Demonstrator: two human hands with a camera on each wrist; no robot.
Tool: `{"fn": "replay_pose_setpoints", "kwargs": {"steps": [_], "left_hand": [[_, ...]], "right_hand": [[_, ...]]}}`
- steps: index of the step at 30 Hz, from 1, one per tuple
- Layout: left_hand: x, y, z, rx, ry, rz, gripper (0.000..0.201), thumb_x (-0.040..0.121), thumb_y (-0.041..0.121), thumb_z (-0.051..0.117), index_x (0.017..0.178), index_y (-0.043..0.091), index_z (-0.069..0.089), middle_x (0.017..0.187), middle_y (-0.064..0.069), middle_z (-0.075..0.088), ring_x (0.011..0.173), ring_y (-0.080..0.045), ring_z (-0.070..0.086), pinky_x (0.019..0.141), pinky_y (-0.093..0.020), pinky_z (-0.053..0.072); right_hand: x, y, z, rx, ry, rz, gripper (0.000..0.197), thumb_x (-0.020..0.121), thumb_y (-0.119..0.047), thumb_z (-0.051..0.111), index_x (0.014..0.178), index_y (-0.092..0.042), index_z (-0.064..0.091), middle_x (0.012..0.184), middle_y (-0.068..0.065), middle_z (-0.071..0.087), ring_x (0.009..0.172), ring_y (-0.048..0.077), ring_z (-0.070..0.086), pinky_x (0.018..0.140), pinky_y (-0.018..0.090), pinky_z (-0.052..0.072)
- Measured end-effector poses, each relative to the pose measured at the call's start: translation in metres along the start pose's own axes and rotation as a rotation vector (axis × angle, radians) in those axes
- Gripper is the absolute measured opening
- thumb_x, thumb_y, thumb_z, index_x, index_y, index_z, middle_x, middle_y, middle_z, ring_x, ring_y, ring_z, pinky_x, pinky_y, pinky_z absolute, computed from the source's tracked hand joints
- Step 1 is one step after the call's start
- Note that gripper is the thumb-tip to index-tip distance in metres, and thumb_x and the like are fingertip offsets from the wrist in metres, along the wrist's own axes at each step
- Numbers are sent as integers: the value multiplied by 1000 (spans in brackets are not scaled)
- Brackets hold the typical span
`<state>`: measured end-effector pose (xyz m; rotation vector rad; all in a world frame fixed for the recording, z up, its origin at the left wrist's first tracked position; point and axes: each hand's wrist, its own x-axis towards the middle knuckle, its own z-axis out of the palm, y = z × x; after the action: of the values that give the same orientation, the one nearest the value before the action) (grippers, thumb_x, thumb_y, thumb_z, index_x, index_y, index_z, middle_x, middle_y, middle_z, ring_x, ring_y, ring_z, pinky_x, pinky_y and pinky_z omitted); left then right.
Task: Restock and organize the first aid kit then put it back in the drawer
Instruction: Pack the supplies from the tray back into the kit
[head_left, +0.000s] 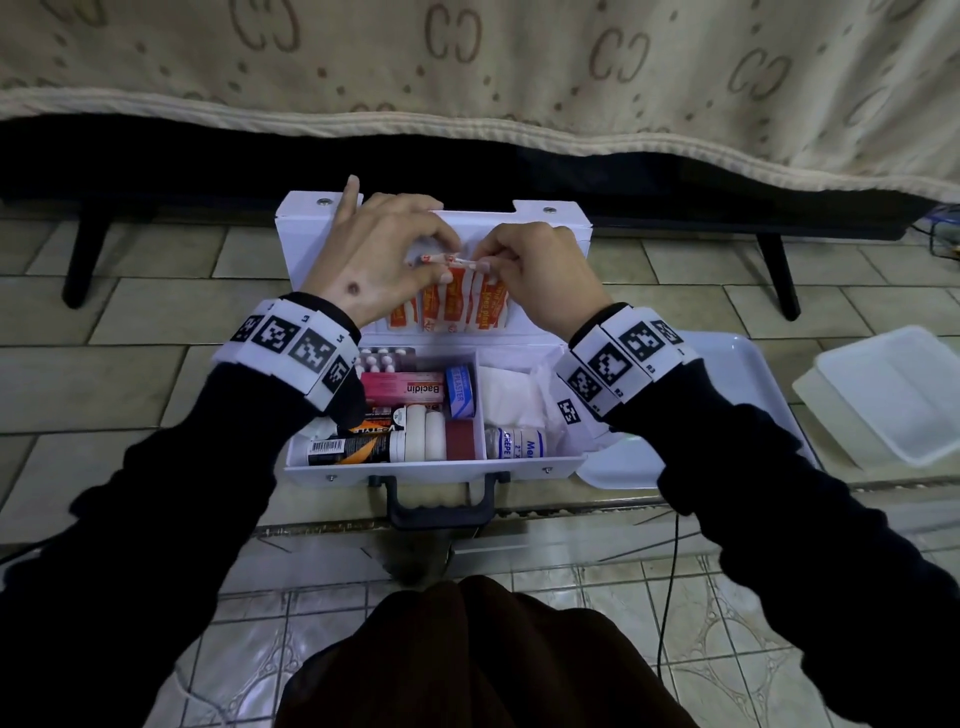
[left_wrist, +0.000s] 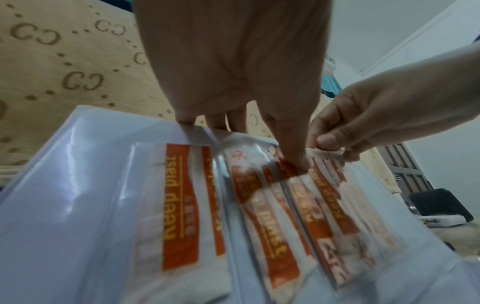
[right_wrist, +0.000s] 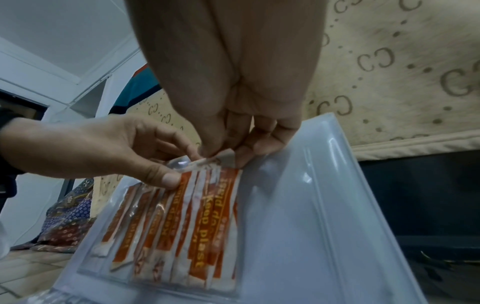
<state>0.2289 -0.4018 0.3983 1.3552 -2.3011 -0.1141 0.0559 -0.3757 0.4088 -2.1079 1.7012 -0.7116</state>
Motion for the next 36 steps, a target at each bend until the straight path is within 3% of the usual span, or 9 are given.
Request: {"fn": "replay_pose_setpoints", "kwargs": {"steps": [2, 5, 10, 12, 15, 21, 24, 30, 36], "left_hand": [[-2, 1, 1, 26, 21, 29, 29, 82, 29, 68, 111, 27, 66, 143, -3, 44, 138, -21, 31, 115, -49, -1], [-10, 4, 8, 145, 91, 93, 28, 80, 30, 69, 108, 23, 69, 143, -8, 43, 136, -30, 30, 113, -45, 11], [-15, 19, 15, 201, 139, 34, 25, 81, 31, 67, 100, 15, 70, 110, -9, 56, 110, -33, 45, 84, -40, 31], [-13, 20, 13, 166, 140, 33, 24, 83, 30, 65, 100, 13, 70, 103, -10, 58, 107, -33, 45, 83, -40, 33], [-9, 19, 12, 156, 155, 33, 22, 86, 32, 62, 94, 14, 71, 98, -7, 63, 105, -32, 46, 84, -39, 31], [-7, 22, 7, 203, 152, 57, 19, 85, 31, 64, 87, 13, 69, 93, -8, 67, 101, -32, 49, 83, -38, 25], [-6, 30, 9, 235, 116, 37, 29, 86, 39, 60, 83, 11, 65, 90, -9, 64, 100, -32, 48, 83, -40, 29], [-5, 41, 10, 286, 122, -37, 34, 85, 43, 59, 91, 10, 60, 83, -12, 67, 101, -31, 48, 93, -41, 23], [-8, 41, 12, 330, 98, -15, 38, 88, 48, 53, 102, 16, 68, 101, -10, 68, 108, -32, 45, 101, -47, 21]], "right_hand": [[-4, 4, -3, 29, 82, -32, 20, 92, -9, 51, 103, -7, 68, 94, 9, 71, 79, 11, 55, 65, 12, 37], [-10, 12, -8, 79, 160, -80, 25, 90, 1, 45, 108, -3, 62, 94, 11, 70, 82, 18, 62, 70, 15, 44], [-12, 20, -16, 206, 89, -76, 32, 86, 5, 34, 109, -3, 56, 94, 6, 66, 82, 16, 65, 70, 12, 48], [-16, 26, -24, 290, 126, -57, 31, 84, 3, 37, 105, -3, 58, 94, -1, 63, 85, 15, 65, 76, 14, 48], [-24, 48, -50, 151, 210, 44, 19, 87, -3, 52, 100, -7, 65, 92, -8, 63, 85, 6, 60, 72, 0, 38], [-52, 101, -68, -325, -290, 258, 19, 84, -12, 64, 103, -12, 68, 103, 2, 68, 97, 16, 59, 68, 7, 38], [-59, 111, -44, -332, -454, 330, 30, 76, -20, 75, 104, -12, 67, 104, 7, 63, 100, 19, 52, 79, 23, 39], [-70, 119, -7, -407, -565, 398, 61, 68, -28, 82, 116, -3, 54, 118, 12, 57, 109, 27, 54, 83, 31, 46], [-76, 120, -1, -355, -473, 441, 51, 74, -18, 77, 118, 1, 57, 123, 12, 56, 117, 26, 51, 91, 30, 44]]}}
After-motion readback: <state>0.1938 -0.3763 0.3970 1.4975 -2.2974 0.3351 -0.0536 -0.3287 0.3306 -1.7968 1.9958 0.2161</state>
